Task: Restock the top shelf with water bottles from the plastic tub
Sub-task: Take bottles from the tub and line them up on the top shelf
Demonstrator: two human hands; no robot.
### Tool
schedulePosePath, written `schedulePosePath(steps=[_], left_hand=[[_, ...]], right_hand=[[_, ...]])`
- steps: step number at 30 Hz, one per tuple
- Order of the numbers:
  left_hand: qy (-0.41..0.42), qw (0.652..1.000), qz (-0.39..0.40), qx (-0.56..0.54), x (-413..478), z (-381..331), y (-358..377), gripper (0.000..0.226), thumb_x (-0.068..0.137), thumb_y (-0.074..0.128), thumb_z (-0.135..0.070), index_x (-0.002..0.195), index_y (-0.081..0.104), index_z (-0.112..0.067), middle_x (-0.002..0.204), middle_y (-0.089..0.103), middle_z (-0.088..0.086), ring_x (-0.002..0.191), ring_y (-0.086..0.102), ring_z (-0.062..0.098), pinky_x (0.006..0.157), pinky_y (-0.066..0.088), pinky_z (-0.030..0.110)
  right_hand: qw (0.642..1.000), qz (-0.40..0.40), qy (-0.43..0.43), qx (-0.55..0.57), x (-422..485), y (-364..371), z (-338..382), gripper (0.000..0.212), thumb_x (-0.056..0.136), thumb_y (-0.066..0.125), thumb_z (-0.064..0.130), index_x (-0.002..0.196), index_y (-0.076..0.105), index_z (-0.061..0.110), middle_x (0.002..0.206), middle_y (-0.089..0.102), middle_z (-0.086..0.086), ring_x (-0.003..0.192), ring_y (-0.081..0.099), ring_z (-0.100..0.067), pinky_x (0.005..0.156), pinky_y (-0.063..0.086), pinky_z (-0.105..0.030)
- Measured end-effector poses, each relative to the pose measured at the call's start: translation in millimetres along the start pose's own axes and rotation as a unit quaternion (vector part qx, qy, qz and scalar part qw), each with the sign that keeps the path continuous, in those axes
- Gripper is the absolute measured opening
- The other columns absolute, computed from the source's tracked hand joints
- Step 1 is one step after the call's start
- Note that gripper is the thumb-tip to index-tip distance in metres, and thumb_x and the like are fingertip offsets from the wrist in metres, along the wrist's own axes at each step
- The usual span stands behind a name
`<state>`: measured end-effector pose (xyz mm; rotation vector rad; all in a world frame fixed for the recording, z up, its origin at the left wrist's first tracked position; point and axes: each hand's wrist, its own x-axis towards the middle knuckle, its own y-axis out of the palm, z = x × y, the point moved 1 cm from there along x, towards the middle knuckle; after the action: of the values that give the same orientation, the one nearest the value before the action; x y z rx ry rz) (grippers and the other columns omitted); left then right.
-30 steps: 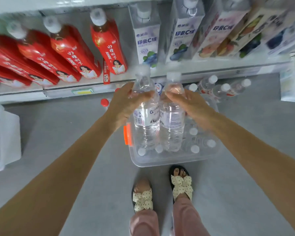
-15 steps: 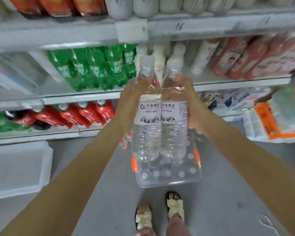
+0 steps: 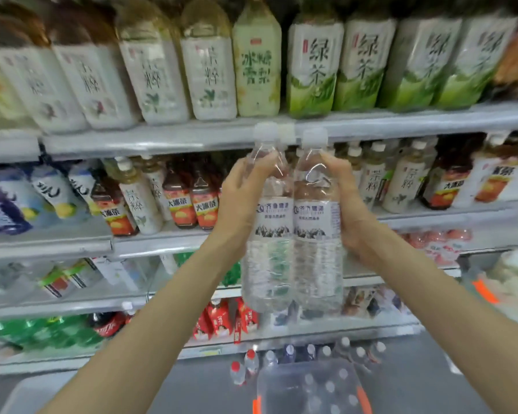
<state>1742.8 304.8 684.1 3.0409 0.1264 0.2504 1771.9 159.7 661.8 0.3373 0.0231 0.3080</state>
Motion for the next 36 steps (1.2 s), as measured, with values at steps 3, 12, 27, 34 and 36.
schedulePosePath(steps=[3,12,27,34,36], left_hand=[[0.048,0.999,-0.017,-0.018,-6,-46,-2,0.033,0.082,0.063,-0.044,0.098,0.065,-0.015,0.103,0.068,0.001,0.098,0.062,0.015,0.088,0.045,0.03],[0.146,0.988,-0.042,-0.003,-26,-157,-16,0.049,0.087,0.054,-0.046,0.118,0.057,-0.007,0.112,0.06,-0.012,0.095,0.049,-0.011,0.069,0.029,0.015],[0.192,0.973,-0.11,-0.069,-20,-244,-28,0.044,0.086,0.055,-0.047,0.115,0.06,-0.015,0.102,0.063,-0.011,0.09,0.05,-0.007,0.084,0.029,0.033],[0.199,0.968,-0.118,-0.098,4,-254,2,0.094,0.06,0.065,-0.067,0.137,0.043,-0.017,0.129,0.056,0.004,0.116,0.053,0.025,0.101,0.037,0.056],[0.205,0.966,-0.127,-0.09,16,-256,11,0.091,0.066,0.064,-0.065,0.14,0.04,-0.017,0.133,0.053,0.004,0.12,0.05,0.026,0.102,0.037,0.055]], right_hand=[[0.999,0.029,-0.026,-0.001,-7,25,42,0.041,0.087,0.045,0.05,0.069,0.071,0.024,0.079,0.069,-0.002,0.071,0.063,-0.019,0.07,0.049,-0.033],[0.99,0.068,-0.114,-0.041,-19,93,141,0.048,0.065,0.065,0.064,0.083,0.069,0.019,0.085,0.071,-0.006,0.075,0.067,-0.022,0.068,0.056,-0.036],[0.954,0.146,-0.226,-0.132,-22,133,227,0.046,0.066,0.056,0.067,0.087,0.071,0.029,0.091,0.069,0.001,0.085,0.064,-0.017,0.078,0.053,-0.036],[0.973,0.129,-0.187,-0.045,4,92,261,0.066,0.066,0.061,0.061,0.112,0.062,0.014,0.093,0.068,-0.006,0.078,0.066,-0.02,0.066,0.055,-0.029],[0.97,0.14,-0.196,-0.035,15,79,269,0.053,0.076,0.056,0.055,0.108,0.062,0.015,0.088,0.07,-0.005,0.073,0.068,-0.018,0.063,0.055,-0.028]])
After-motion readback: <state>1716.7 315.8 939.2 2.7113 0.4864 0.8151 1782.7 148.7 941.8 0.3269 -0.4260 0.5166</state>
